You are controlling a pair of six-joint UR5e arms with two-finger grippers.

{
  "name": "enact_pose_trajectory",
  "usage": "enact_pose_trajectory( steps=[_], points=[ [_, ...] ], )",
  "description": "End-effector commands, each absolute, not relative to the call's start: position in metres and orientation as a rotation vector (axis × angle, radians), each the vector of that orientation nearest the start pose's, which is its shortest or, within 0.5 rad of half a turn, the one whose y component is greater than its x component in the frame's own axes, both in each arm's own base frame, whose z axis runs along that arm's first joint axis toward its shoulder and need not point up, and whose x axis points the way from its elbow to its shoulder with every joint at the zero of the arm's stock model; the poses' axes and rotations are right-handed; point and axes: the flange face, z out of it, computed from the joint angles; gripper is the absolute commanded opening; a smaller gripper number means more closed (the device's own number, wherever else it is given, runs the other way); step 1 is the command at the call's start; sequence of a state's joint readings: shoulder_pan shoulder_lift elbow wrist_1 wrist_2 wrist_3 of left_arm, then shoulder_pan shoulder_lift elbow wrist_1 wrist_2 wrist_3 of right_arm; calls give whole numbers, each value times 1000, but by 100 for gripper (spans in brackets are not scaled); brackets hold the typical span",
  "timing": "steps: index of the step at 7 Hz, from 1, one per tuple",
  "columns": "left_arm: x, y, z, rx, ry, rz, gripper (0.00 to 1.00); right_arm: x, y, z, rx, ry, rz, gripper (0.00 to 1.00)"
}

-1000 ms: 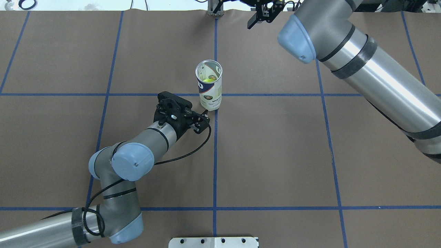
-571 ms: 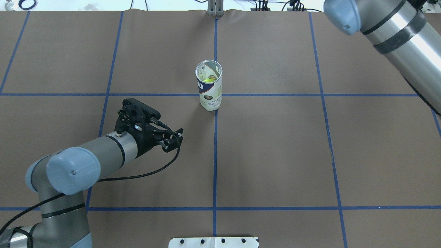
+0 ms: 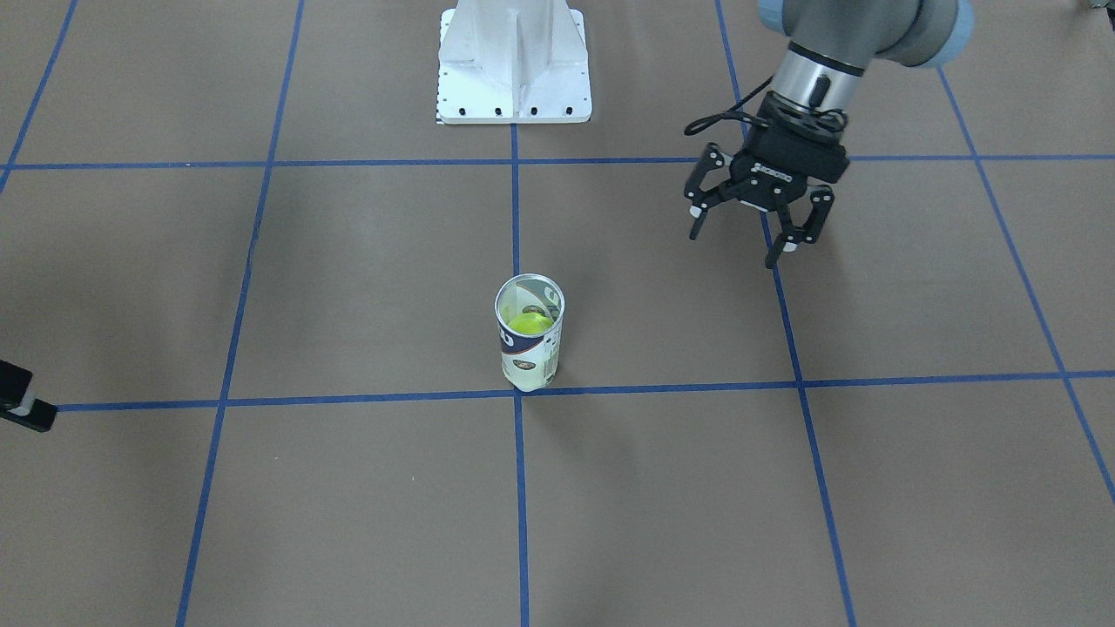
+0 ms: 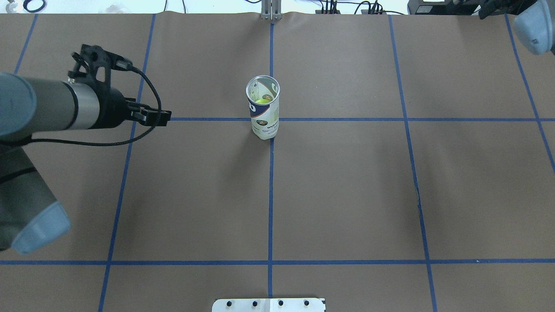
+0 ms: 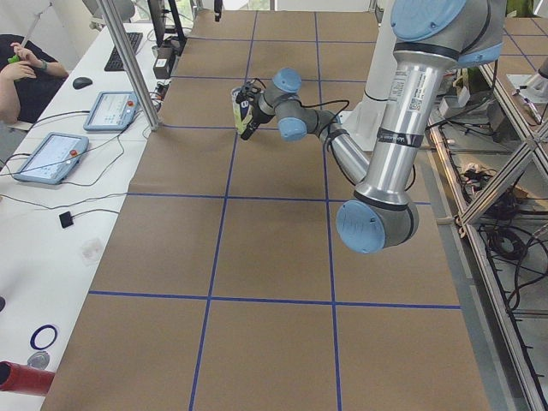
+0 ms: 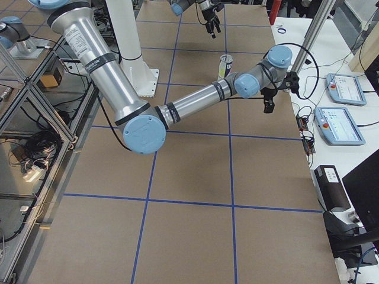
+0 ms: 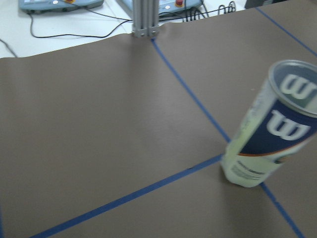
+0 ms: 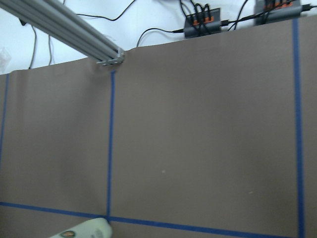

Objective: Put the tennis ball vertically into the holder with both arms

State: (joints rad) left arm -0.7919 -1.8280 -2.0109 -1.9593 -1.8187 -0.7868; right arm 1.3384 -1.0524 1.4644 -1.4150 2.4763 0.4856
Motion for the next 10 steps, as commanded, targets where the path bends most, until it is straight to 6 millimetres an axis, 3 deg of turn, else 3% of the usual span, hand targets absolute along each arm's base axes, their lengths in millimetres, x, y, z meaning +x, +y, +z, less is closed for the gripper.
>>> enact_pose_trajectory(
  steps=[1, 2, 3, 4, 5, 6, 7, 9, 10],
  points=[
    [228, -503, 321, 468, 748, 169, 99, -70, -656, 461, 136, -939, -107, 100],
    [176, -529, 340, 370, 664, 92, 99, -56, -637, 513, 99, -841, -158, 100],
    [123, -549, 371, 239, 720, 11, 100, -42, -605, 581, 2, -727, -239, 100],
    [81, -563, 402, 212, 805, 147, 99, -25, -589, 601, 13, -713, -275, 100],
    [25, -574, 442, 200, 860, 164, 100, -23, -586, 611, 0, -700, -275, 100],
    [0, -584, 490, 137, 863, 108, 100, -7, -563, 638, -31, -706, -244, 100],
    [-23, -582, 541, 59, 855, 27, 99, 13, -551, 651, 21, -710, -216, 100],
    [-51, -572, 591, 24, 782, 6, 99, 68, -520, 666, 43, -807, -99, 100],
    [-56, -570, 597, 24, 739, 11, 100, 92, -513, 645, 89, -796, -69, 100]
  ],
)
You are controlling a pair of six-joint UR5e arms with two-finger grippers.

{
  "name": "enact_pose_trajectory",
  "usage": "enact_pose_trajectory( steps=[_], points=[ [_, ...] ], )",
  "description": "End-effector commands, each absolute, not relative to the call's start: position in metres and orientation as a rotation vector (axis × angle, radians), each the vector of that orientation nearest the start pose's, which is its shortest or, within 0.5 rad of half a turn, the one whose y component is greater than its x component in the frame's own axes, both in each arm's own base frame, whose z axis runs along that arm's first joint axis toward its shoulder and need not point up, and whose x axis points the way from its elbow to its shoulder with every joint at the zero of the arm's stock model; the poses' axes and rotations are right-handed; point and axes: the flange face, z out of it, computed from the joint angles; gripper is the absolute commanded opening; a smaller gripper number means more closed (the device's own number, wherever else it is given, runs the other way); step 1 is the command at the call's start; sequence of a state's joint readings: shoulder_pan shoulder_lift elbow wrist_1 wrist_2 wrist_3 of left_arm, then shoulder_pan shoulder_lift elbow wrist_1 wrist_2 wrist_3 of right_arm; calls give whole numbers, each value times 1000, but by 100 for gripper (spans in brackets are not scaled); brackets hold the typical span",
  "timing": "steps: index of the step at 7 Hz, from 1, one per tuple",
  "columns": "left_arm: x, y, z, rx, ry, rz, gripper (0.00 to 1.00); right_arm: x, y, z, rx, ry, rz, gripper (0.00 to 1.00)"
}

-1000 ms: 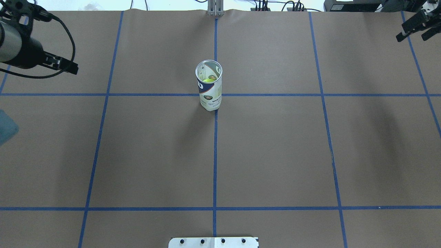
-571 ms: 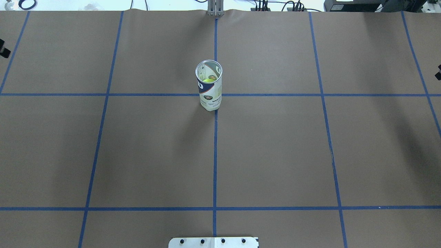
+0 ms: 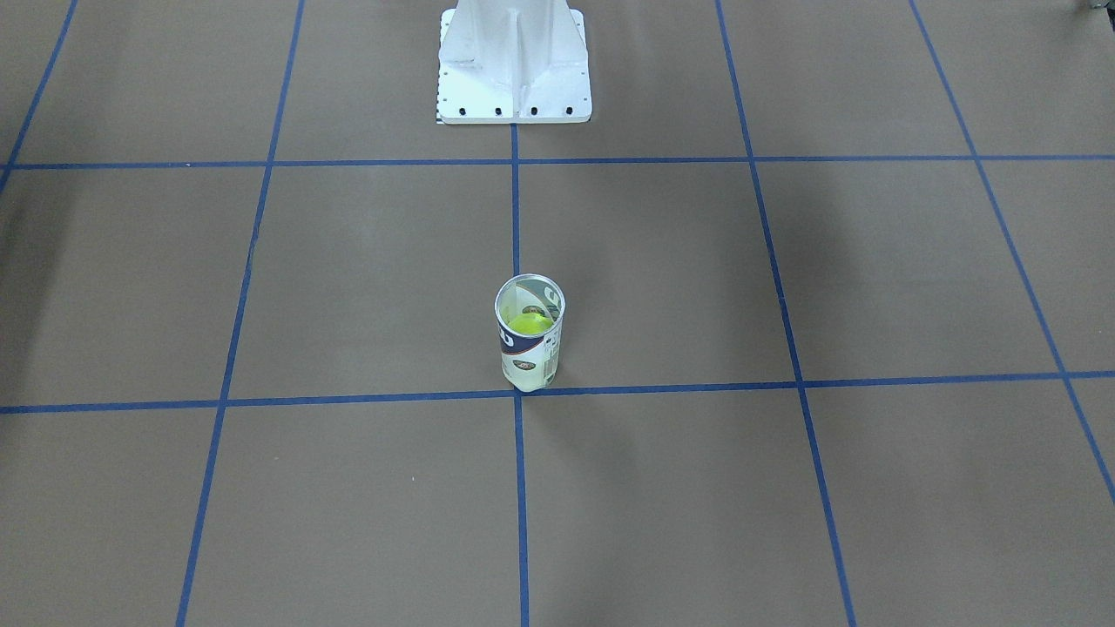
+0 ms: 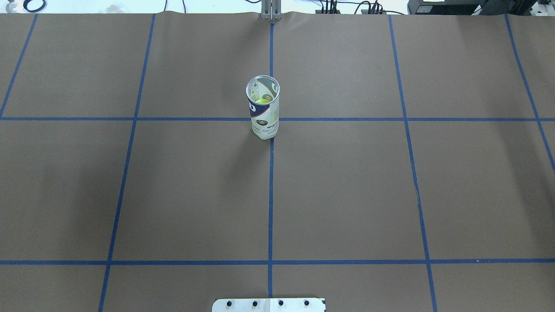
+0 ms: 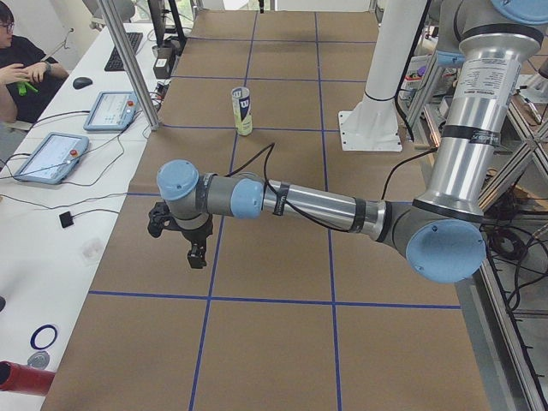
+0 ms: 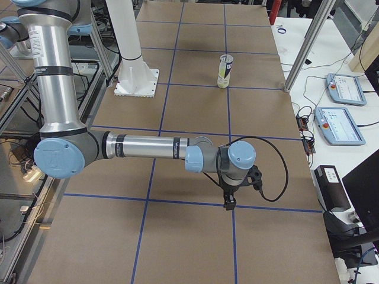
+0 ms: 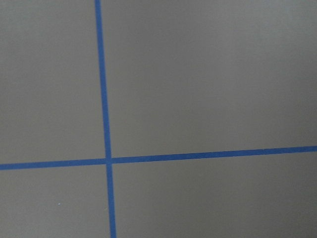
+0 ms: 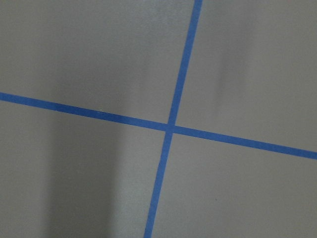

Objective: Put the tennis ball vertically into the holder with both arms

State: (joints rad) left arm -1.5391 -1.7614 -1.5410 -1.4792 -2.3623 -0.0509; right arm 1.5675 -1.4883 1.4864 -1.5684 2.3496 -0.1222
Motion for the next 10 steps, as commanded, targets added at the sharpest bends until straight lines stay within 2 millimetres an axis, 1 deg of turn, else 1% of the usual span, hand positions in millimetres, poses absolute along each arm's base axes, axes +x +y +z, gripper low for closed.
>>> enact_pose_trajectory(
  steps=[1, 2, 3, 4, 5, 7, 8, 9, 10],
  points=[
    [-56, -569, 597, 23, 738, 10, 100, 95, -494, 634, 64, -798, -49, 100],
    [-56, -568, 596, 24, 740, 9, 100, 97, -481, 627, 53, -799, -36, 100],
    [-56, -568, 597, 17, 743, 2, 100, 96, -479, 628, 51, -806, -34, 100],
    [-56, -559, 602, 10, 744, -2, 100, 96, -480, 627, 49, -809, -28, 100],
    [-56, -549, 600, 15, 748, 1, 100, 96, -480, 624, 42, -812, 1, 100],
    [-60, -515, 627, -8, 753, 2, 100, 95, -480, 624, 34, -819, 22, 100],
    [-70, -506, 628, 20, 755, 52, 100, 94, -481, 623, 36, -829, 21, 100],
    [-78, -506, 624, 32, 753, 41, 100, 94, -481, 623, 36, -831, 21, 100],
    [-79, -510, 620, 38, 752, 41, 100, 94, -481, 623, 36, -831, 21, 100]
  ],
)
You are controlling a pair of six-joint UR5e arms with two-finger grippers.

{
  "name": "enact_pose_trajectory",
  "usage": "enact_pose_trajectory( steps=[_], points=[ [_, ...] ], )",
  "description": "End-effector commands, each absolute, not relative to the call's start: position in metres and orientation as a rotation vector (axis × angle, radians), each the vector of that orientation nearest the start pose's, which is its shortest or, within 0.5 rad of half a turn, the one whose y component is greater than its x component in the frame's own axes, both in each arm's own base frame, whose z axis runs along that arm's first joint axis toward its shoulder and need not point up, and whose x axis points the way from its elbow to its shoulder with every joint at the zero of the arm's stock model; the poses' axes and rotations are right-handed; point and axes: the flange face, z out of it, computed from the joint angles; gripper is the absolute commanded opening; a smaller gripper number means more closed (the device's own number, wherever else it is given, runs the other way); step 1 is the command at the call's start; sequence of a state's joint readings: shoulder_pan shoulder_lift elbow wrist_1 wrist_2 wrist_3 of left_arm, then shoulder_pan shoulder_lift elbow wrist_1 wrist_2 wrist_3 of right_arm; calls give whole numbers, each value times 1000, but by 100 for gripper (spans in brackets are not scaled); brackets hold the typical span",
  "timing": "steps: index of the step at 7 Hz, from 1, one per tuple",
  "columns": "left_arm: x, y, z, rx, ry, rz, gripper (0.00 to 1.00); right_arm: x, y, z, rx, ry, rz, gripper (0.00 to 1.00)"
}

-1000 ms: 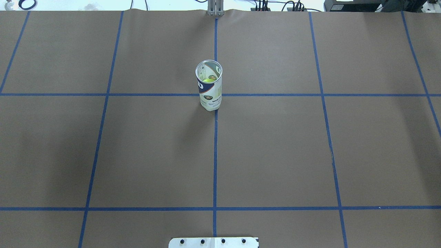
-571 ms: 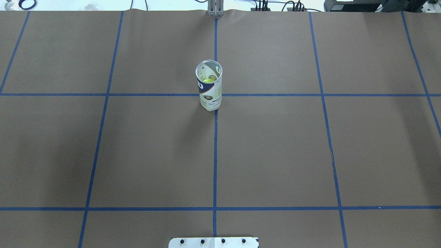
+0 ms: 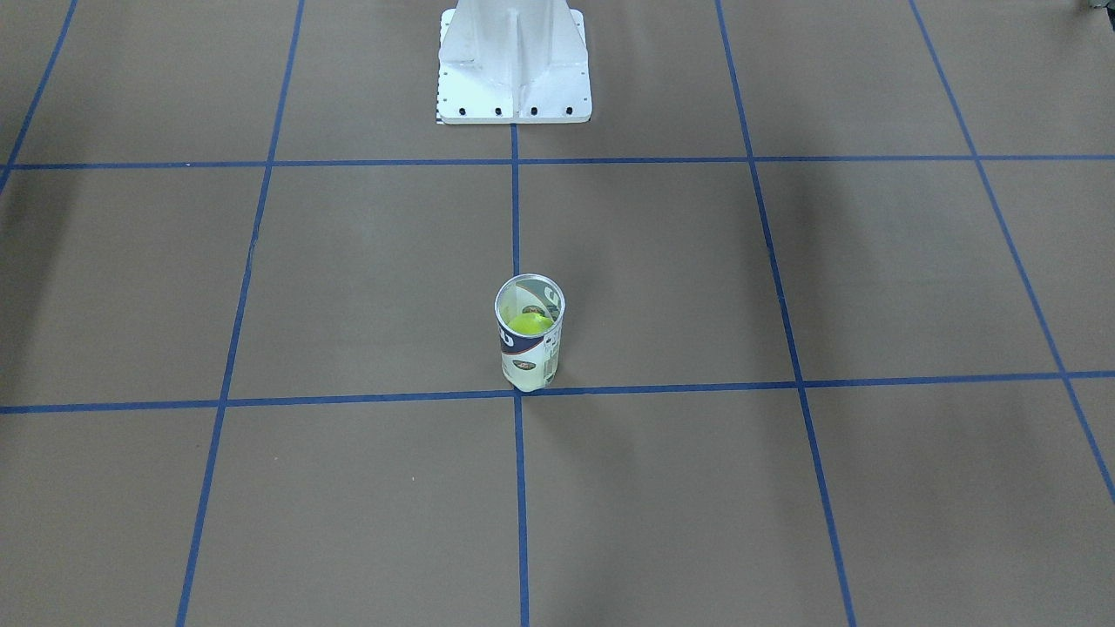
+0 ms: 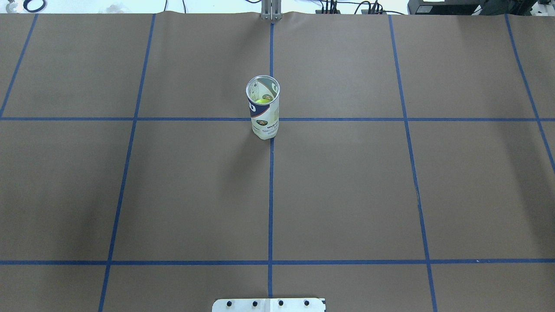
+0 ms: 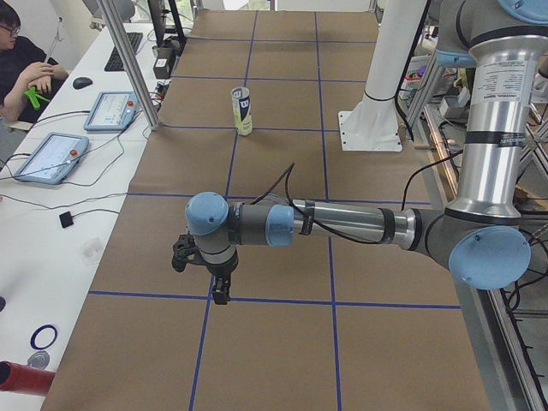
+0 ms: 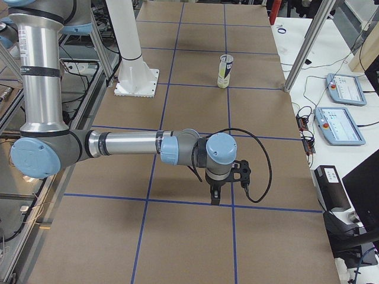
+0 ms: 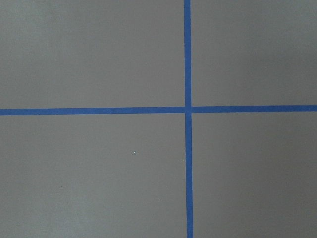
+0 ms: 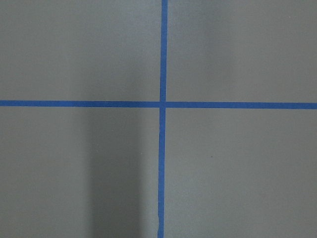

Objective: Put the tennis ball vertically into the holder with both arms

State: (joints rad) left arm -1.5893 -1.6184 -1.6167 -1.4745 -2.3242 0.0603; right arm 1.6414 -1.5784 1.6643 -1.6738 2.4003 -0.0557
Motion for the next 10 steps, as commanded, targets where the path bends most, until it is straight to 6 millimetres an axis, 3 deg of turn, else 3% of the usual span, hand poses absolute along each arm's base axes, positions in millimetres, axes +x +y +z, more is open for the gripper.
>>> enact_pose_trajectory(
  steps=[1, 5, 10],
  points=[
    [-80, -510, 620, 39, 752, 40, 100, 94, -481, 623, 36, -832, 21, 100],
    [-80, -510, 620, 40, 752, 39, 100, 92, -469, 633, 16, -853, 31, 100],
    [-80, -509, 620, 38, 752, 39, 100, 91, -469, 632, 19, -863, 29, 100]
  ],
)
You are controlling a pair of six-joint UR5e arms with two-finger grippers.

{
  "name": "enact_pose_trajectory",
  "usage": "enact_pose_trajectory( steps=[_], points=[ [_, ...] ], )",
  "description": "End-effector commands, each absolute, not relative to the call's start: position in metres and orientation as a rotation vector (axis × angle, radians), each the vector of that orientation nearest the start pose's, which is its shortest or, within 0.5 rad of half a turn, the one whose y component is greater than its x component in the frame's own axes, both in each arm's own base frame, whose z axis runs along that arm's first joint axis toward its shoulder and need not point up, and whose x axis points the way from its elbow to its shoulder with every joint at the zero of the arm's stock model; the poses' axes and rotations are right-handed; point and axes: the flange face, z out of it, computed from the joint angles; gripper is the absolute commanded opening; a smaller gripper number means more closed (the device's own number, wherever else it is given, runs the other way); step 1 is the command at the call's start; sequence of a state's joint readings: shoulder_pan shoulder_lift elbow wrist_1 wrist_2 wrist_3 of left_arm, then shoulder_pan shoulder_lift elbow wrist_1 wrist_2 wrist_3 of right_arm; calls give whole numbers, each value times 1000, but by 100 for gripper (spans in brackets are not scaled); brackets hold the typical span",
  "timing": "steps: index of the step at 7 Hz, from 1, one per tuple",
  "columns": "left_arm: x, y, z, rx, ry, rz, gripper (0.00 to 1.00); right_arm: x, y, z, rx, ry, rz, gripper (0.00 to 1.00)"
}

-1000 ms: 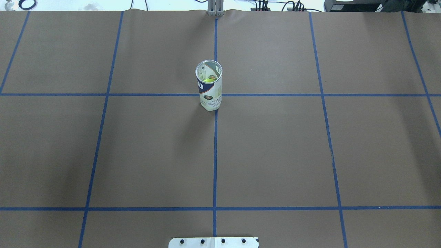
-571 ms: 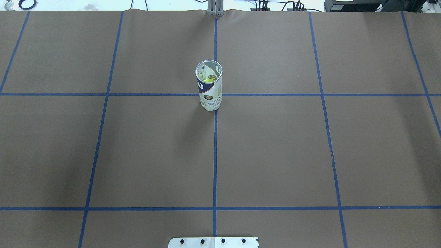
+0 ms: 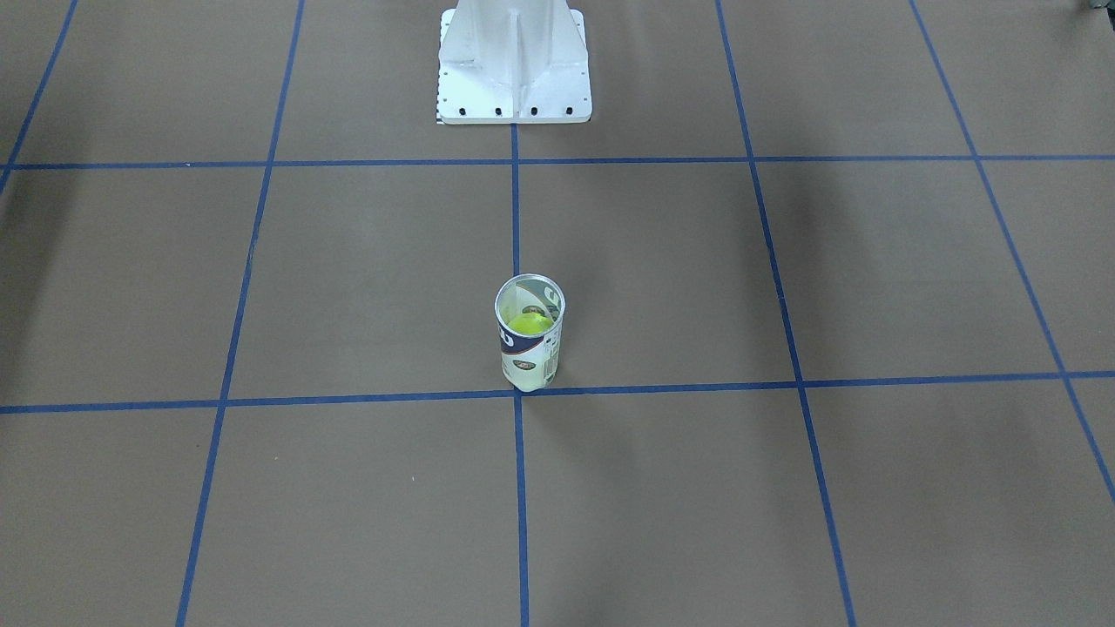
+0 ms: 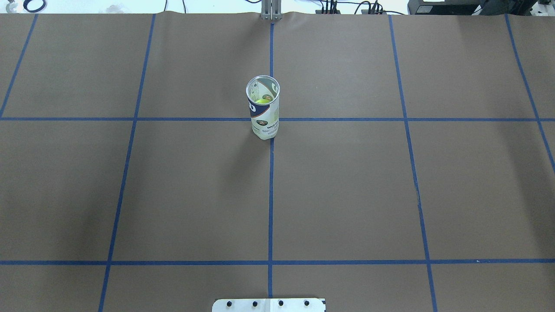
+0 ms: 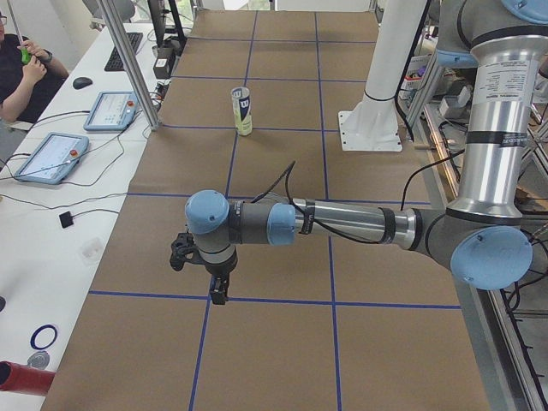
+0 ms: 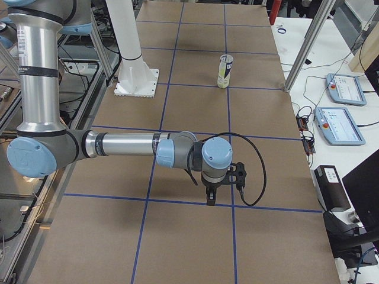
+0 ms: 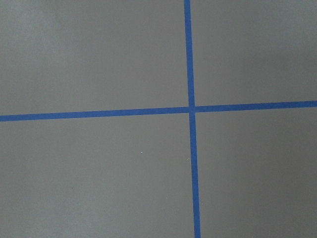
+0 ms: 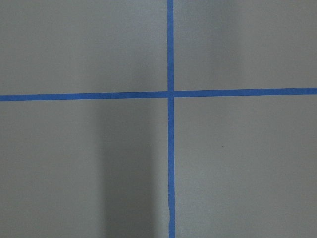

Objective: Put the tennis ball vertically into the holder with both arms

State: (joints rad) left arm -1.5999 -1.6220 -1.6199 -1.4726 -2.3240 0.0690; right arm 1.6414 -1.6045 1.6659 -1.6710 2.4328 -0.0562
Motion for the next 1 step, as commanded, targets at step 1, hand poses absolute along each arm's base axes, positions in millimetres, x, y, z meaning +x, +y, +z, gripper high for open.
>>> enact_pose_trajectory(
  steps=[1],
  points=[
    [-80, -509, 620, 38, 752, 39, 100, 91, -469, 627, 27, -862, 27, 100]
  ],
)
